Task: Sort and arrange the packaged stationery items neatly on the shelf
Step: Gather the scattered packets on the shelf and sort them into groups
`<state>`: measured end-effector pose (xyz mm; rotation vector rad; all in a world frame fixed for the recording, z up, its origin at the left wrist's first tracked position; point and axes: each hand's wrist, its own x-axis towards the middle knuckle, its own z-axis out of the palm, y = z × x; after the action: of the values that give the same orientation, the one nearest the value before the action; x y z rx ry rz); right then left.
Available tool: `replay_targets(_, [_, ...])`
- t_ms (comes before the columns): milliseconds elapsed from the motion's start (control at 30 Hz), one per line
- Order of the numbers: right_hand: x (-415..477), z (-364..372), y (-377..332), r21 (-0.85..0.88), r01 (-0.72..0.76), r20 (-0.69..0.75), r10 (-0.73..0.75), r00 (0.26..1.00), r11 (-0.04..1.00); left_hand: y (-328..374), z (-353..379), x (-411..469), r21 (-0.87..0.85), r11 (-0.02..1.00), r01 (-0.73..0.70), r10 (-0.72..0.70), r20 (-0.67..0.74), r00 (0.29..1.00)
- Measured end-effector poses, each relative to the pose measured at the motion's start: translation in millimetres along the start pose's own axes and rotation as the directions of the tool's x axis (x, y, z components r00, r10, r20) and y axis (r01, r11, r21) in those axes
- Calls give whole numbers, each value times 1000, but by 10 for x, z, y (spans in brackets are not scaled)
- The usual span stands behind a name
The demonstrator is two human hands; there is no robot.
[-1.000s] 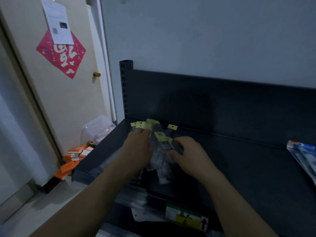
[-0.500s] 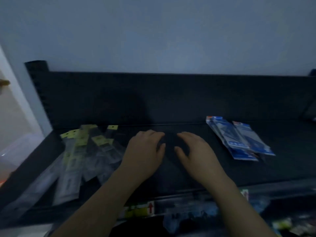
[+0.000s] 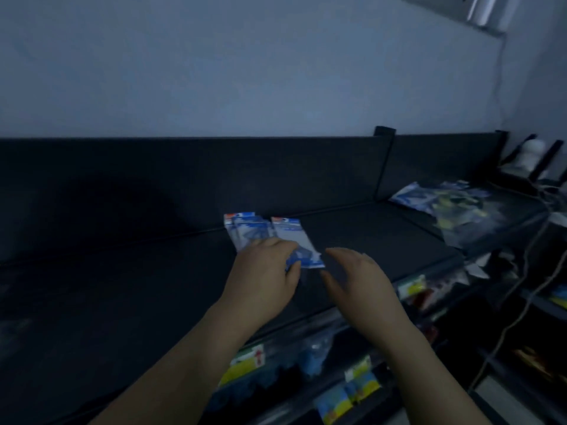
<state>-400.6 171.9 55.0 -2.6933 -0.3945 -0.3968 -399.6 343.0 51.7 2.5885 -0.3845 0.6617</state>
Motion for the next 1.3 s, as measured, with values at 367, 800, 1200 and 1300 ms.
replay_targets(367, [180,-513,1567,-54,-130,-15,130,991,990,1018,1081,895,-21,996,-84,86,121,989])
replay_targets(800, [888,-645,2724,-67,-300,-84,294,952,952,1412,2045,2126,-65,982,-175,185,207,961])
replay_targets(1200, [1469,-670,4102,-64,-490,-55,487,872,869,1786,3025,3058,-111,987,-116,150,386,910])
replay_targets(1300, [1623,-657,4541,-108,-510,-20,511,859,853,1926,3309,3262,-116,991,-62,107,431,896])
